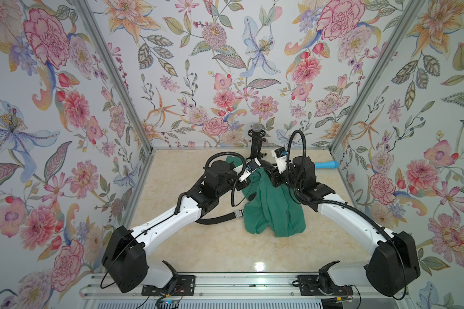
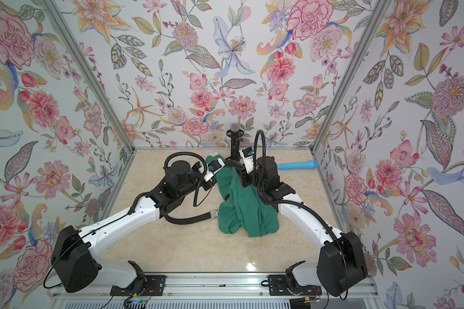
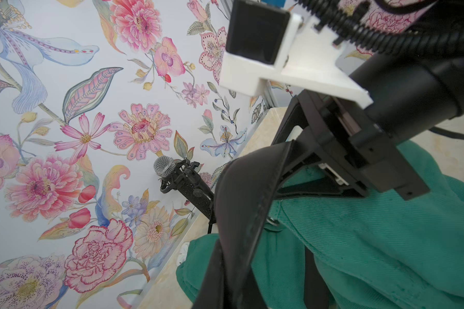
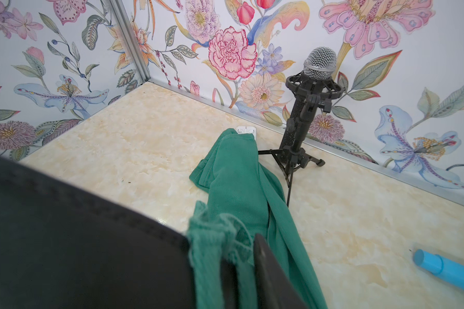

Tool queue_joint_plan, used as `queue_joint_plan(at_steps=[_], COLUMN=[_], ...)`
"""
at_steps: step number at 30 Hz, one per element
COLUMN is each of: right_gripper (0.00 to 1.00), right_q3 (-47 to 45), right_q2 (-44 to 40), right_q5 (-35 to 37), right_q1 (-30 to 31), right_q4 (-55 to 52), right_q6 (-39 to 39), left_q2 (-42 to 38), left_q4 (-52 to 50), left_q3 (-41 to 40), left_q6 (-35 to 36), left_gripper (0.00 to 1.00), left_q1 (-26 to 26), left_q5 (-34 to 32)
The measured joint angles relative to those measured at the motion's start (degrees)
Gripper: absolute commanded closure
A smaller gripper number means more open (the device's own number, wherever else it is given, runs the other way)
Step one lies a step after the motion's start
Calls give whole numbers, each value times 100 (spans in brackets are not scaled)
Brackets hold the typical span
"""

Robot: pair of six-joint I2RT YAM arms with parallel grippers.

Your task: Remove the belt from the trousers

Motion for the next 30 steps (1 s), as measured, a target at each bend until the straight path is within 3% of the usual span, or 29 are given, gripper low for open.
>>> queue_joint_plan(at_steps=[7,11,18,30], right_gripper=[100,100,100,100], right_q3=[0,0,-50,-81], right_q2=[0,-31,-44,-286], right_q5=[-129,20,638,791], right_q1=[0,-24,-269,-232], right_q4=[-57,-127,-323,-601], right_q6=[63,90,153,149], left_q2=[-20,-31,138,1274], left_q4=[225,243,57,-507], left_q3=[-271,-284,494,1663], left_q6=[-164,-122,94,625], left_gripper=[97,78,67,49], left_q1=[59,63,-114,-501], left_q5=[267,293,166,-221])
